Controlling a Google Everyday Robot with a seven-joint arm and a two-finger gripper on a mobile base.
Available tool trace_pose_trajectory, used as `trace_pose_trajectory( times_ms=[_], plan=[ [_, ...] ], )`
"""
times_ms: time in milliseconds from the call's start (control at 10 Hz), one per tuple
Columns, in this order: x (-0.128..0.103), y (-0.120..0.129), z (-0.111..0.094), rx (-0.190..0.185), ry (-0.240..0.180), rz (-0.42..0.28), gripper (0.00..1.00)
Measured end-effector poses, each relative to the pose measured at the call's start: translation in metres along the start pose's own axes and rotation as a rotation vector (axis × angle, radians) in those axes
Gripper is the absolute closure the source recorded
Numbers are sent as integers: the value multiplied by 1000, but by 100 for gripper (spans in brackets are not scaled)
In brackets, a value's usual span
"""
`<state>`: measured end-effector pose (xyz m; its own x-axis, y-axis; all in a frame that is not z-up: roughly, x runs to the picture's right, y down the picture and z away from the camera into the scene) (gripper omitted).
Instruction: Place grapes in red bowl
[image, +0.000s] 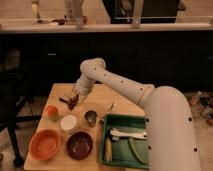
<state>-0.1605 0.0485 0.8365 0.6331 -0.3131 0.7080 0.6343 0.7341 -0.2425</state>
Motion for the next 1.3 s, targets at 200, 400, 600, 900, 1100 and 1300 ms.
trace_pose_trajectory(
  times_ms=[200,400,600,900,1100,1300],
  plan=[
    [-16,-7,-9,19,-1,-37,88],
    [-38,-12,-15,28,-12,-85,88],
    [-69,-20,-19,28,-38,-177,88],
    [-98,-24,-20,16,-62,-270,88],
    [-118,-25,-15,-7,-82,-339,88],
    [-138,-23,-11,-37,-93,-415,88]
  ],
)
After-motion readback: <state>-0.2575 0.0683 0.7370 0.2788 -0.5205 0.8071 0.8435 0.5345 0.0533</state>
